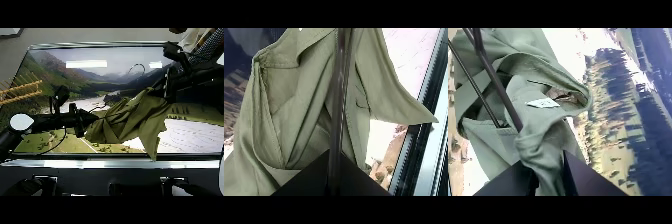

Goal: Fold the clothes and pants, and hang the long-sleeved shirts on hangers.

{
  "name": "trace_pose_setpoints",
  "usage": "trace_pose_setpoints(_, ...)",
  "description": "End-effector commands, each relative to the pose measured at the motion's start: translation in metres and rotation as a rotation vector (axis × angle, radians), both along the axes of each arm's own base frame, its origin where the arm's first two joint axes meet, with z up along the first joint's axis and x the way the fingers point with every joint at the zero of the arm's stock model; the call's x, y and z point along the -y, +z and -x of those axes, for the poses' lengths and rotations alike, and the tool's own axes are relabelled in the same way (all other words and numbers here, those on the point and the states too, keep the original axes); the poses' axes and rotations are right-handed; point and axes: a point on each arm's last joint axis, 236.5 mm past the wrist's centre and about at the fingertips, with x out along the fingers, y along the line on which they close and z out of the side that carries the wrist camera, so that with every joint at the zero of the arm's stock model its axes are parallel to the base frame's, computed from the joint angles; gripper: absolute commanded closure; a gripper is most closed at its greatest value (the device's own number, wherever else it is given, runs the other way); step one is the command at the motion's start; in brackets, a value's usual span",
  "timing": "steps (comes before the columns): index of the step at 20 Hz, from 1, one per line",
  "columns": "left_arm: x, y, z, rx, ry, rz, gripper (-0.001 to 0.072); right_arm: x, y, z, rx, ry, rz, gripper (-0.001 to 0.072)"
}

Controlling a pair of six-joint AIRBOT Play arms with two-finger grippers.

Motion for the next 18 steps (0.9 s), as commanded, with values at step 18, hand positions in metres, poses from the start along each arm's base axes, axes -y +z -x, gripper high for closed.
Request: trace_pose_setpoints(18, 0.002, -0.007, 0.006, -0.026, -0.028, -0.011, 0.0690, -0.020, 0.000, 0.016, -0.003, 0.016, 0.072, 0.0542)
